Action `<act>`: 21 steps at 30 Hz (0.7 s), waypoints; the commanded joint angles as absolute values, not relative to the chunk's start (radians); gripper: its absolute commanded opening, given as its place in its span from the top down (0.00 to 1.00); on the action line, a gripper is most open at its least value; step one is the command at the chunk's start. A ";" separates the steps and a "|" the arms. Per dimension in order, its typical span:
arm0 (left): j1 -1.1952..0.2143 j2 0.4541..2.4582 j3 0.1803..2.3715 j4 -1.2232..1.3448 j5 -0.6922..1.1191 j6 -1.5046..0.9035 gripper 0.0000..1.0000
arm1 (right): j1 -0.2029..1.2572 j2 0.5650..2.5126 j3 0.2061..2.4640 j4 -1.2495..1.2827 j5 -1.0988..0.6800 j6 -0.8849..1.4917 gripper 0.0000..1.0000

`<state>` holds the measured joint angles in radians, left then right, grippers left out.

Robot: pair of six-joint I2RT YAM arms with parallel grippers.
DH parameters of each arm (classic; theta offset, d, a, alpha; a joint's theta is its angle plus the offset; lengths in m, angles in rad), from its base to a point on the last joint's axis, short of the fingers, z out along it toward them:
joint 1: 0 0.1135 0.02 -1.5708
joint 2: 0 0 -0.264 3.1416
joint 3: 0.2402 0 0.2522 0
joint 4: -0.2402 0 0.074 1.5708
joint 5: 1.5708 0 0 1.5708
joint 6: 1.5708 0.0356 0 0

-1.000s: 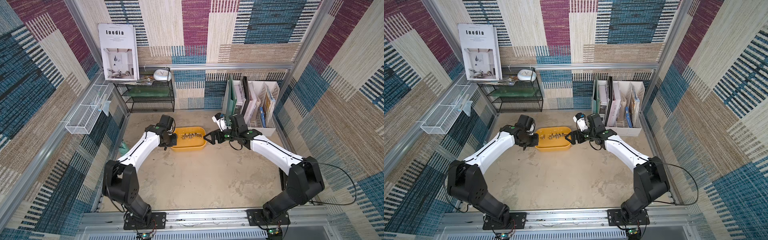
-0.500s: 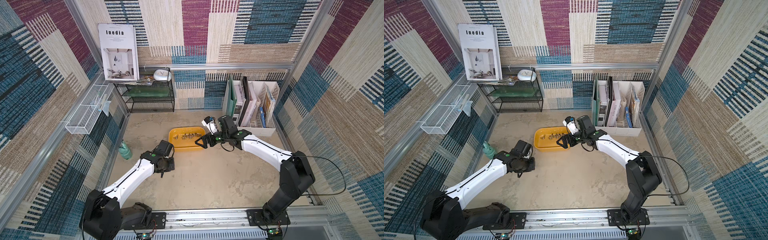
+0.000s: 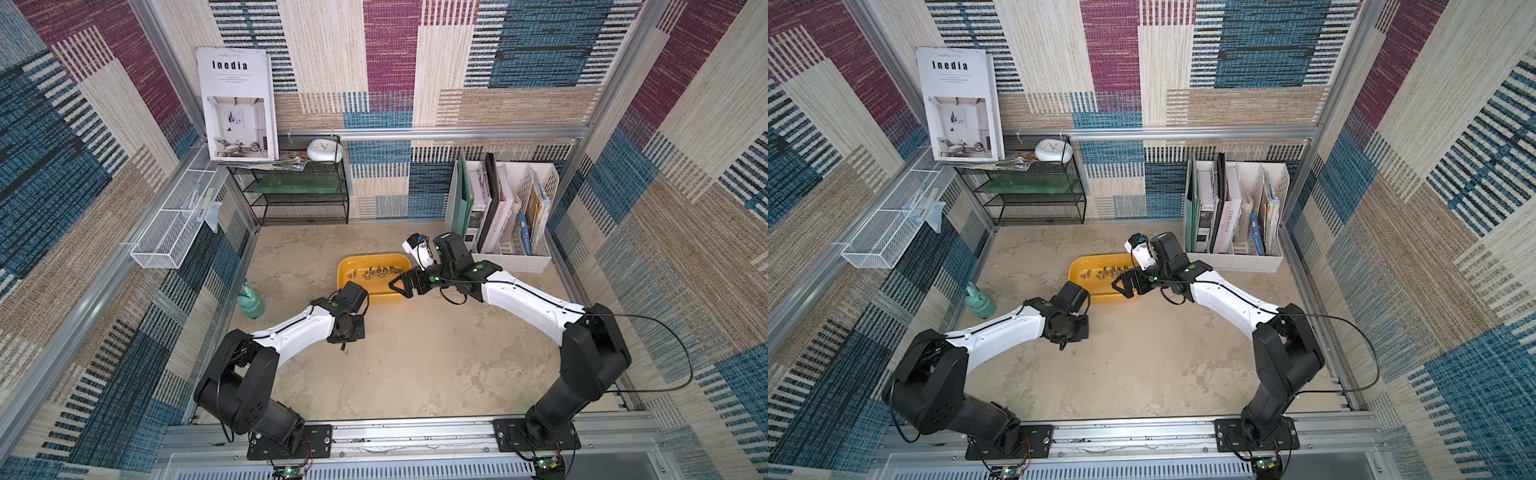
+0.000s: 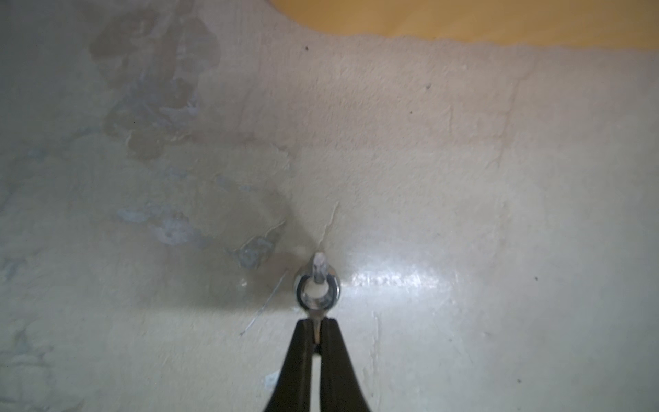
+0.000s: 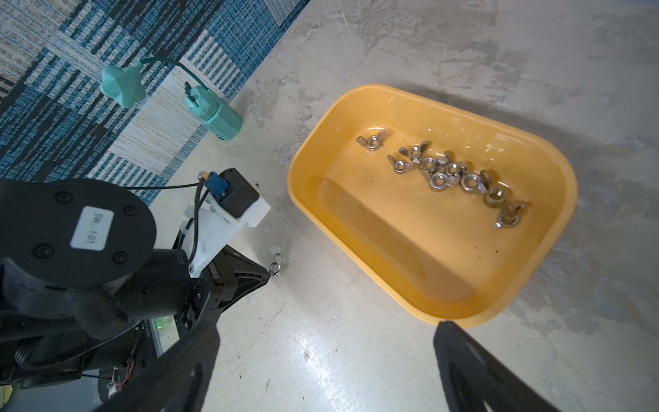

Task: Take out the wing nut from the storage box
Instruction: Place the wing nut at the center of the board.

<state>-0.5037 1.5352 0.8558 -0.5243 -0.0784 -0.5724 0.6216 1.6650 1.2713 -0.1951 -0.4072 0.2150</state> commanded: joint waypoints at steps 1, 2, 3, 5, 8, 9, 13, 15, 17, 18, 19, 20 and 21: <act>-0.515 1.556 0.862 -0.506 -0.103 -0.562 0.93 | 0.623 1.654 1.270 -0.223 -0.360 0.219 0.01; -0.518 1.560 0.862 -0.506 -0.106 -0.560 0.92 | 0.623 1.651 1.269 -0.223 -0.355 0.218 0.01; -0.519 1.561 0.862 -0.509 -0.108 -0.560 0.89 | 0.623 1.649 1.267 -0.223 -0.354 0.219 0.01; -0.524 1.563 0.857 -0.509 -0.110 -0.560 0.85 | 0.624 1.647 1.264 -0.224 -0.353 0.218 0.01; -0.528 1.561 0.848 -0.509 -0.104 -0.563 0.77 | 0.624 1.646 1.262 -0.221 -0.345 0.220 0.01; -0.528 1.559 0.849 -0.510 -0.106 -0.565 0.74 | 0.624 1.644 1.262 -0.221 -0.344 0.220 0.01; -0.529 1.529 0.849 -0.533 -0.109 -0.566 0.69 | 0.624 1.642 1.263 -0.220 -0.337 0.218 0.01; -0.529 1.500 0.852 -0.551 -0.115 -0.561 0.63 | 0.623 1.637 1.258 -0.213 -0.332 0.220 0.01; -0.529 1.472 0.854 -0.572 -0.123 -0.559 0.56 | 0.623 1.634 1.257 -0.209 -0.326 0.219 0.01; -0.528 1.456 0.857 -0.583 -0.126 -0.559 0.53 | 0.624 1.632 1.259 -0.207 -0.315 0.222 0.01; -0.529 1.443 0.860 -0.591 -0.129 -0.560 0.49 | 0.624 1.629 1.259 -0.205 -0.304 0.222 0.01; -0.529 1.429 0.865 -0.599 -0.132 -0.560 0.45 | 0.623 1.625 1.258 -0.201 -0.294 0.221 0.01; -0.529 1.414 0.872 -0.609 -0.136 -0.560 0.39 | 0.623 1.622 1.255 -0.198 -0.287 0.221 0.01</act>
<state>-0.5293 1.4414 0.8585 -0.5644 -0.1101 -0.5674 0.6224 1.6344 1.2583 -0.2173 -0.3187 0.2180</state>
